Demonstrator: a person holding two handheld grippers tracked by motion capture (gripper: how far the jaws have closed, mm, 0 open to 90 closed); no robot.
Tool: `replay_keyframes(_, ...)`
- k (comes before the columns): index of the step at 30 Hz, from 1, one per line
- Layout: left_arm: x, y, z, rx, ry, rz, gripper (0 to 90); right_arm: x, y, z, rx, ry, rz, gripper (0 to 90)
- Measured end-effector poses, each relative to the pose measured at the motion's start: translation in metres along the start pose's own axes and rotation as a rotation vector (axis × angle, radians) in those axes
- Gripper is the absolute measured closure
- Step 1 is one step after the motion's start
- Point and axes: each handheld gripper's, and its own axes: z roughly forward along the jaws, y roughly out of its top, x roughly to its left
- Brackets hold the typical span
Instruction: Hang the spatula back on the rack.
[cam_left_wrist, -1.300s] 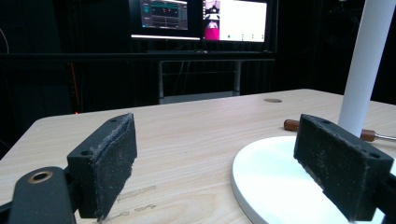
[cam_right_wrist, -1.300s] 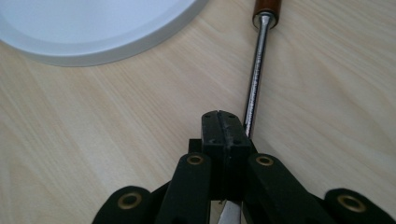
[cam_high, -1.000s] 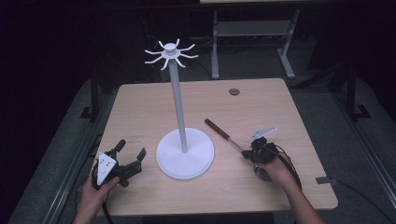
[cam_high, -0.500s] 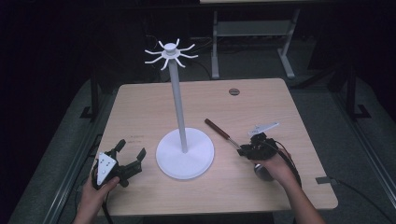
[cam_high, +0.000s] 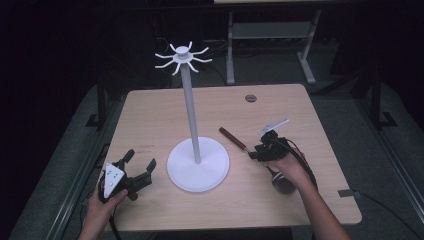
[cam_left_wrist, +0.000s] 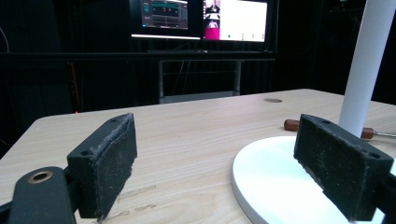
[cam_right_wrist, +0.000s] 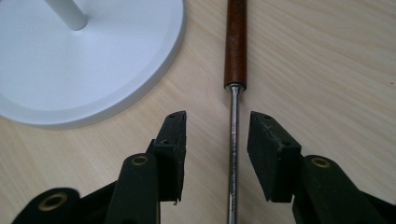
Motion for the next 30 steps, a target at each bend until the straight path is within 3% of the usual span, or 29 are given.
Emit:
replay_keyframes(12,0.000,0.000,0.000,0.002,-0.003,0.001,12.8,-0.010,0.035,0.014,0.090,-0.060,-0.032,53.8)
replay_keyframes(21,0.000,0.000,0.000,0.001,-0.005,-0.001,12.7,-0.018,0.061,0.035,0.165,-0.002,-0.056,55.8)
replay_keyframes(30,0.000,0.000,0.000,0.001,-0.005,-0.001,12.7,-0.016,0.069,0.057,0.237,0.015,-0.077,60.7)
